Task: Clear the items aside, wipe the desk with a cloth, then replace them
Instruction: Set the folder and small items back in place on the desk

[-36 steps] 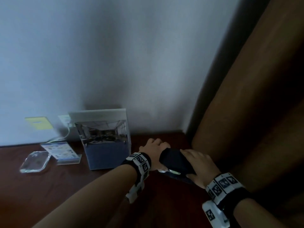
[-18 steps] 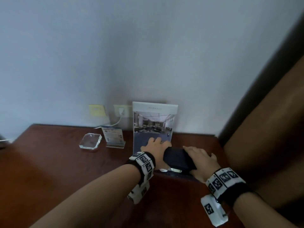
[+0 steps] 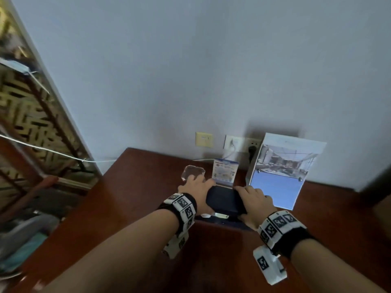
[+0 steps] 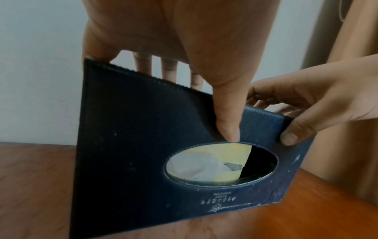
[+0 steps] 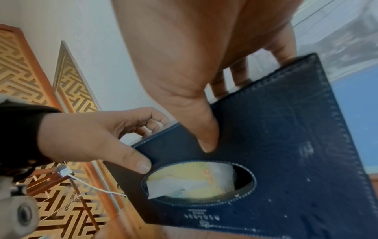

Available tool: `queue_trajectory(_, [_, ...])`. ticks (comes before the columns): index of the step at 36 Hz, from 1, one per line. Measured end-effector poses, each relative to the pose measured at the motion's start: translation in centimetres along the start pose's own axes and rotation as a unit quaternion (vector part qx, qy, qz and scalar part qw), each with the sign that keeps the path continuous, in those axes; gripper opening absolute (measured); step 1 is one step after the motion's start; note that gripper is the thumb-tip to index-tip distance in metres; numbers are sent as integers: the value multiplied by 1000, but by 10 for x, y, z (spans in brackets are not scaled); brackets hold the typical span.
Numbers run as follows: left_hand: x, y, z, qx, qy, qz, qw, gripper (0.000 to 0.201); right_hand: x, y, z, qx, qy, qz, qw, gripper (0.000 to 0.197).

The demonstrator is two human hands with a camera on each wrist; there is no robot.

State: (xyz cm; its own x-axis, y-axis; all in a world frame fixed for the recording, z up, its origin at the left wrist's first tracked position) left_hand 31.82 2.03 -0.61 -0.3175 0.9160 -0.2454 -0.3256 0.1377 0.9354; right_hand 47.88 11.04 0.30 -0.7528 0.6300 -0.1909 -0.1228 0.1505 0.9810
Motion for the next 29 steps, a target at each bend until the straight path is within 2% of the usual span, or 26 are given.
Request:
queue_trajectory(5, [-9, 10, -51, -3, 22, 12, 1000, 74, 23, 5, -49, 3, 2, 7, 1000, 82])
queue_trajectory(9, [-4, 16, -86, -9, 38, 27, 999, 78, 43, 8, -74, 16, 14, 1, 1000, 77])
queue_trajectory(16, [19, 27, -133, -15, 63, 26, 998, 77, 90, 11, -95, 27, 33, -12, 999, 68])
queue_trajectory(23, [38, 41, -171, -18, 72, 14, 997, 81, 131, 9, -112, 25, 29, -5, 999, 81])
queue_trajectory(29, [49, 54, -204, -20, 71, 18, 997, 84, 159, 10, -134, 27, 37, -6, 999, 74])
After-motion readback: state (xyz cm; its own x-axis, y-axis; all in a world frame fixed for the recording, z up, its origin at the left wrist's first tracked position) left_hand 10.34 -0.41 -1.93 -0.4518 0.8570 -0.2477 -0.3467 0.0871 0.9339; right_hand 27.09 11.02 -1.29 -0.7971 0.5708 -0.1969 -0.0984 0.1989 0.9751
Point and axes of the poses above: each hand's wrist, its own x-axis towards the middle knuckle, its own y-axis out of the back of the hand, z = x × y, the point moved 4 cm from there along x, towards the middle knuckle, and after that the axes turned 2 degrees about -x, right-handed, at the moved point
